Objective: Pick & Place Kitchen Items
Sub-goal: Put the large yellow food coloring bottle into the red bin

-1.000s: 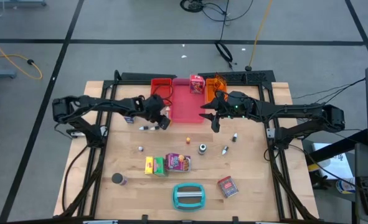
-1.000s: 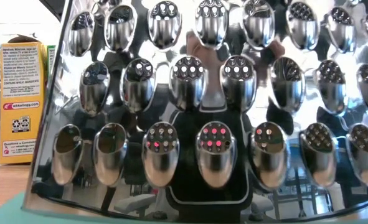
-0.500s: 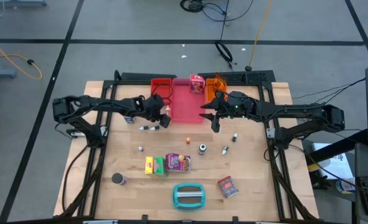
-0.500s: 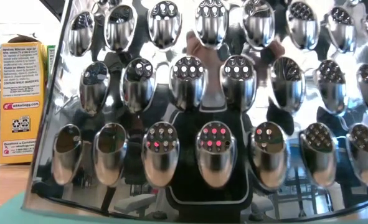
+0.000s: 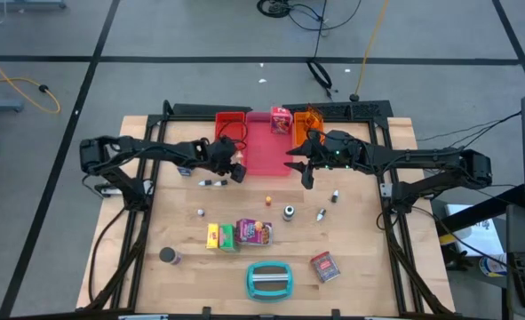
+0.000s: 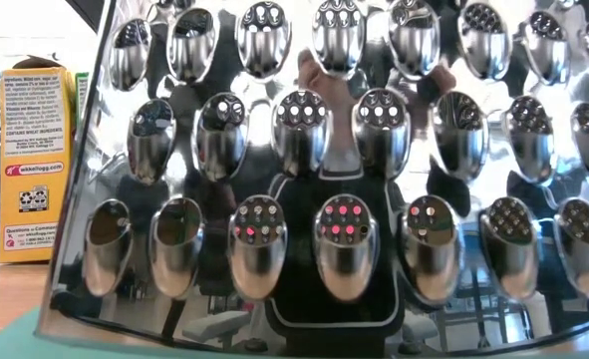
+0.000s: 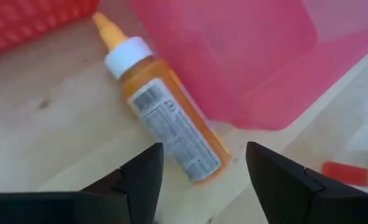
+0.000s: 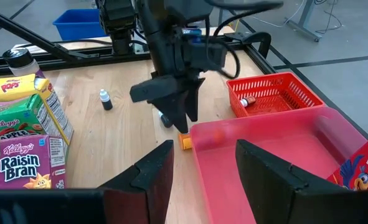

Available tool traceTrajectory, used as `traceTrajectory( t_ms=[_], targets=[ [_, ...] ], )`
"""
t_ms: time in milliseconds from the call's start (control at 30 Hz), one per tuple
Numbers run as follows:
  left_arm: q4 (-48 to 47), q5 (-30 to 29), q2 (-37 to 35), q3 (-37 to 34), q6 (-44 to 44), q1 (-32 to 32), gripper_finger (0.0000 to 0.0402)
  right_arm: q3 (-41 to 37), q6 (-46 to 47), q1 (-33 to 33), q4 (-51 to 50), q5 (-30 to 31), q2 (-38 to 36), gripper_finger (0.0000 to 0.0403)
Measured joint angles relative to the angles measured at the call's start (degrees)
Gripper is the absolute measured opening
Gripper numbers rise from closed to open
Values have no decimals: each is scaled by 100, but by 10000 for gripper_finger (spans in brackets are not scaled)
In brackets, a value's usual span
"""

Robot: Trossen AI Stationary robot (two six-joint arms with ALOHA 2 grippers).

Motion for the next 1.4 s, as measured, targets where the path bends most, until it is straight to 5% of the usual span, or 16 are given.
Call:
traceTrajectory(
  t_ms=[467,867,1400],
  targets=[
    [233,-174,501,-2,-62,71,219,0,0,13,-4,-13,0,164],
    [-230,-364,484,11,5,72,116,0,15,33,-10,-16,0,164],
    [-1349,-554,-228,-15,-170,69,114,0,13,33,-50,-2,2,164]
  ],
)
